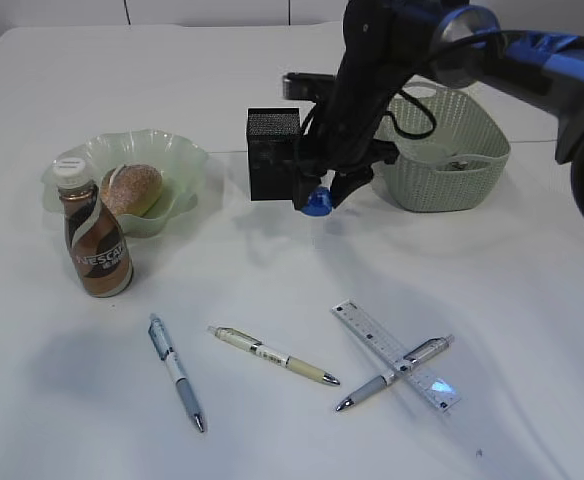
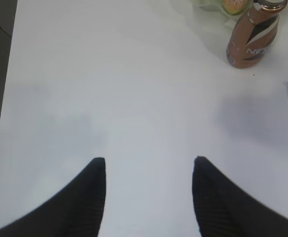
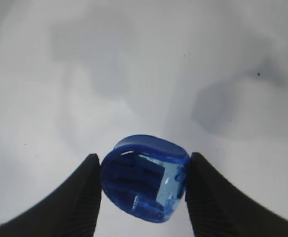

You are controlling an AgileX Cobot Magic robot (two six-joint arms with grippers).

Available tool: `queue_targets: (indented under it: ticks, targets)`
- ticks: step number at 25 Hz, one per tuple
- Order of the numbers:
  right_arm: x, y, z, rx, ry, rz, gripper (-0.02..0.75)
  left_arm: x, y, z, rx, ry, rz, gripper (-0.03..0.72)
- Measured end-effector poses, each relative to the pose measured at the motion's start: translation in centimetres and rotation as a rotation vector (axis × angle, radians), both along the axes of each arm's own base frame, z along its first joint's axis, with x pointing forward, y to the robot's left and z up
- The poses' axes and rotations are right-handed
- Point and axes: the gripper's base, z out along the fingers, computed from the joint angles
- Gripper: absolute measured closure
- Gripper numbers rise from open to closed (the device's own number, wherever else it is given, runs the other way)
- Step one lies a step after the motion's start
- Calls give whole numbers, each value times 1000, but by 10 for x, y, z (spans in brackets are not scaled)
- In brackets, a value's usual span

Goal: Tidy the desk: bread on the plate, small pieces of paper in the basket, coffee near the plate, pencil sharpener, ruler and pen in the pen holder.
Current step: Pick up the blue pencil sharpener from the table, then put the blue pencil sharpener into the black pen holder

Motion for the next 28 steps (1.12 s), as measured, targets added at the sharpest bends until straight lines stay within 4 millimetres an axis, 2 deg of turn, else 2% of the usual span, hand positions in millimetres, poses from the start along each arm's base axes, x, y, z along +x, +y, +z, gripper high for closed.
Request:
queue_targets:
  ticks: [1,2,3,5,6,7,8,13,17,18,22,23,28]
  targets:
    - [0,0,9,1,-24,19,333,0,0,0,0,0,0,294]
    - [0,0,9,1,-24,19,333,0,0,0,0,0,0,294]
    - [0,0,21,6,-55,37,333,0,0,0,0,0,0,294]
    - [0,0,21,6,-55,37,333,0,0,0,0,0,0,294]
    - [2,0,50,17,-153,96,333,0,0,0,0,0,0,294]
    - [2,0,50,17,-153,96,333,0,0,0,0,0,0,294]
    - [5,1,73,22,-236,132,333,0,0,0,0,0,0,294]
    - [4,0,115,39,-375,157,333,0,0,0,0,0,0,294]
    - [4,0,115,39,-375,157,333,0,0,0,2,0,0,294]
    - [9,1,125,57,-471,147,333,0,0,0,2,0,0,294]
    - [16,3,126,74,-546,134,333,1,0,1,1,-10,-2,294]
    - [23,4,122,86,-595,123,333,1,0,1,1,-14,-3,294]
    - [34,8,106,93,-627,111,333,2,0,2,-1,-29,-6,294]
